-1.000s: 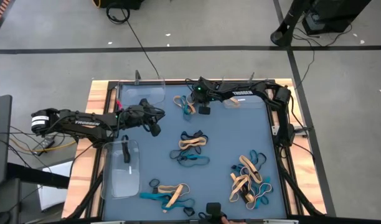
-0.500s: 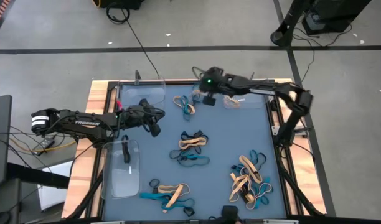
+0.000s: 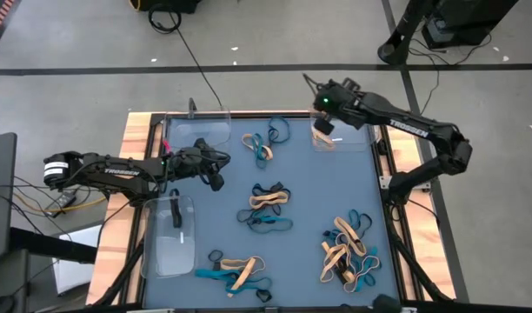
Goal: Sort rubber bands into baskets
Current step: Put the yellow rubber band into the top right transparent bin
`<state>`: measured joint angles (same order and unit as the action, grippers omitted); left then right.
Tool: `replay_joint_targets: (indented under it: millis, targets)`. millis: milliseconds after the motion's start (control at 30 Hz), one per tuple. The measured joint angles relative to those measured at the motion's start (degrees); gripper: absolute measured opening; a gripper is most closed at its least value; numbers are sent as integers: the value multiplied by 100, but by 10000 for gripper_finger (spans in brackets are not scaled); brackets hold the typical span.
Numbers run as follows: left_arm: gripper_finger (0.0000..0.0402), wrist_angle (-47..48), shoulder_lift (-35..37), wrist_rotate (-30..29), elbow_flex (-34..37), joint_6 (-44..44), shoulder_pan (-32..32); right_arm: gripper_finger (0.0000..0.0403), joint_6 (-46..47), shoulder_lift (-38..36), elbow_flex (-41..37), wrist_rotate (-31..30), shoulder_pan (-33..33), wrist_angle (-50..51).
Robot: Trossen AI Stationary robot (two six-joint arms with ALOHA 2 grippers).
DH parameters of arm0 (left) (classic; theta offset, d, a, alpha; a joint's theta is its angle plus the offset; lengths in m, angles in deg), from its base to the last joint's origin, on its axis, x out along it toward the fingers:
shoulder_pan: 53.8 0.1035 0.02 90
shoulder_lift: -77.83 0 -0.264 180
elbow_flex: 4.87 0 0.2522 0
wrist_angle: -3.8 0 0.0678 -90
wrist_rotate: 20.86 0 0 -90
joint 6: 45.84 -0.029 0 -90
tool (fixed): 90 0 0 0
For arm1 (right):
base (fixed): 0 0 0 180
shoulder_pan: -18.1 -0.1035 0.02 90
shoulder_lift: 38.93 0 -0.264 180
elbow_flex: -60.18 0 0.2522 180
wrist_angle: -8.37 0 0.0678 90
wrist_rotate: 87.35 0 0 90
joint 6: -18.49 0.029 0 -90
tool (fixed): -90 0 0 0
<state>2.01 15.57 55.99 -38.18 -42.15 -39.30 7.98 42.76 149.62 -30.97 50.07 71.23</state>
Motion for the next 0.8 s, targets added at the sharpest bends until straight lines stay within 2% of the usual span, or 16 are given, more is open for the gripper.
replay_joint_targets:
  millis: [200,333,433,533,800]
  targets:
    - [65,5,0,2,0,4,0,2,627,-32,-6,172,225,639]
    - [65,26,0,6,0,95,0,7,740,-29,-348,219,321,562]
    - [65,19,0,11,0,103,0,18,914,-29,-649,550,445,540]
    - [65,10,0,15,0,109,0,37,1043,-24,-974,979,554,372]
    - [65,-104,0,13,0,109,0,122,1100,-27,-1283,1078,614,14]
